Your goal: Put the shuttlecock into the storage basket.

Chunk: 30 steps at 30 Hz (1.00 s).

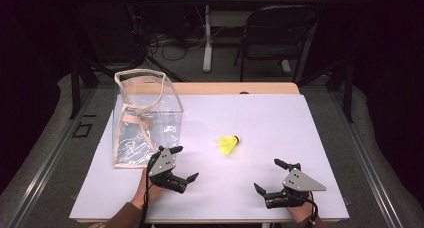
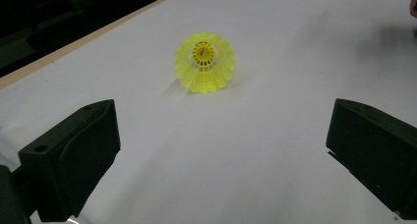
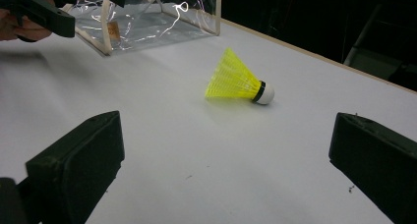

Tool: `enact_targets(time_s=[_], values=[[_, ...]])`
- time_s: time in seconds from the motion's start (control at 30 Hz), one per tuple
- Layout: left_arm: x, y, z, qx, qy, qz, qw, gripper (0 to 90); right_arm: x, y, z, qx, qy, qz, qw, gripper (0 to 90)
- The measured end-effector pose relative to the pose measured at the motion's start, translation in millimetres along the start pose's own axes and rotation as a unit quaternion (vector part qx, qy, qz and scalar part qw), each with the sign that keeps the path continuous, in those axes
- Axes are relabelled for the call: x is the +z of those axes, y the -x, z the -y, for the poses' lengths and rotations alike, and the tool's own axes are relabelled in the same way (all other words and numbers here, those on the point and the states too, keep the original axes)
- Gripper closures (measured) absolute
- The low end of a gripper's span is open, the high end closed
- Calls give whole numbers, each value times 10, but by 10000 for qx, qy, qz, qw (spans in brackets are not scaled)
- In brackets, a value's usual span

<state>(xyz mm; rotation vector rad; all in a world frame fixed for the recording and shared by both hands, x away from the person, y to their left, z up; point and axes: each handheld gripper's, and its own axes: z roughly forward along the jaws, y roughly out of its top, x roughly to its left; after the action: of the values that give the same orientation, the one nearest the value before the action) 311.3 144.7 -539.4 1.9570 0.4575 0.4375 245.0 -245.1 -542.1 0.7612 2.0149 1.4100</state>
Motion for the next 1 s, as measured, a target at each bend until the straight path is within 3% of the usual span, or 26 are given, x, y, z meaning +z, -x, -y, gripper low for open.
enact_targets(time_s=[0.27,0.6,1.0], values=[[103,-43,-119,54,-48,43,10000,0,-1,6,3,17,-4,-6,10000,0],[298,-103,-223,84,-257,246,9993,0,6,0,4,7,-11,-23,10000,0],[520,-224,-373,-32,-390,386,9985,0,16,-3,8,12,-52,-52,10000,0]])
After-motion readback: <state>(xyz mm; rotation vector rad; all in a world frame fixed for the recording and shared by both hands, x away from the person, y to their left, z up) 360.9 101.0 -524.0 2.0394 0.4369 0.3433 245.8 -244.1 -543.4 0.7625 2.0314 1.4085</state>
